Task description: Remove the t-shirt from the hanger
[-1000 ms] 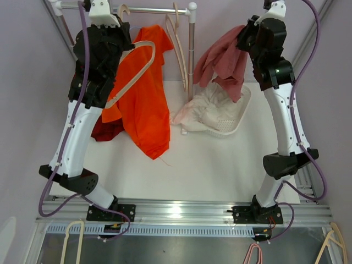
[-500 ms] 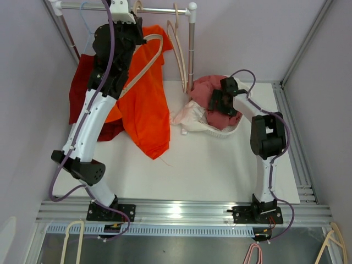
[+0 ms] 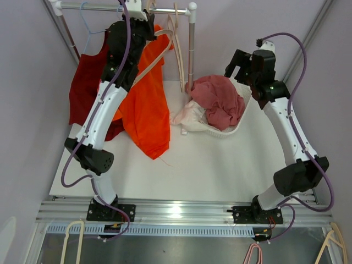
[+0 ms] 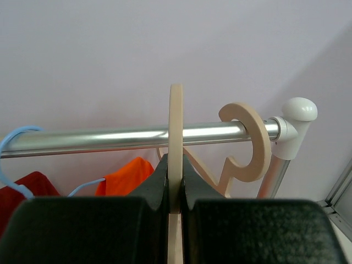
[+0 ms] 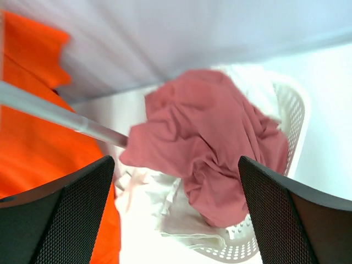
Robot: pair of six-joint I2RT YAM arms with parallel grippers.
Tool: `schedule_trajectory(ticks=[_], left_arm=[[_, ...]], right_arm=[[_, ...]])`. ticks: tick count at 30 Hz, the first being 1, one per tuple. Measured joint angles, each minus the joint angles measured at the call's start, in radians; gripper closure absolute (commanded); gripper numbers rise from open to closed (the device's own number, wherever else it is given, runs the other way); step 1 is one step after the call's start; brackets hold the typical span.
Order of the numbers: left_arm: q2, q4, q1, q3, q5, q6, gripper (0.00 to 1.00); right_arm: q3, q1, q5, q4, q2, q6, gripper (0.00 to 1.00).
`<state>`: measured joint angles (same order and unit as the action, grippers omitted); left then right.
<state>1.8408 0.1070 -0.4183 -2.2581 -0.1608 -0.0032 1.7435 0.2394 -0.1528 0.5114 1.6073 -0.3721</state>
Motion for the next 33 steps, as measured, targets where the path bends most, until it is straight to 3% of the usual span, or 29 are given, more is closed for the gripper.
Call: schedule_trajectory(ticks=[16,29,32,33], left_arm=[[0.096,-0.085,0.002,-0.028,0.061,-0.033,0.99],[0.151,-0.062,0.002,-0.095,0.106,-0.05,0.99],[0.155,-0.056,0.002,-0.095,0.116,-0.051,0.9],[0.156,-0.053,0.002,-0.095,0.117,-0.051,0.81]], right_arm=[[-0.051,0.0,0.015,0.007,-0.046,0.033,0.0],[-0.078,-0.001,0.039,0.001,-0.067,0.032,0.01],[-0.083,-0.001,0.043,-0.001,-0.071,0.032,0.0],[-0.084,-0.001,0.046,-0.001,-0.071,0.032,0.01]])
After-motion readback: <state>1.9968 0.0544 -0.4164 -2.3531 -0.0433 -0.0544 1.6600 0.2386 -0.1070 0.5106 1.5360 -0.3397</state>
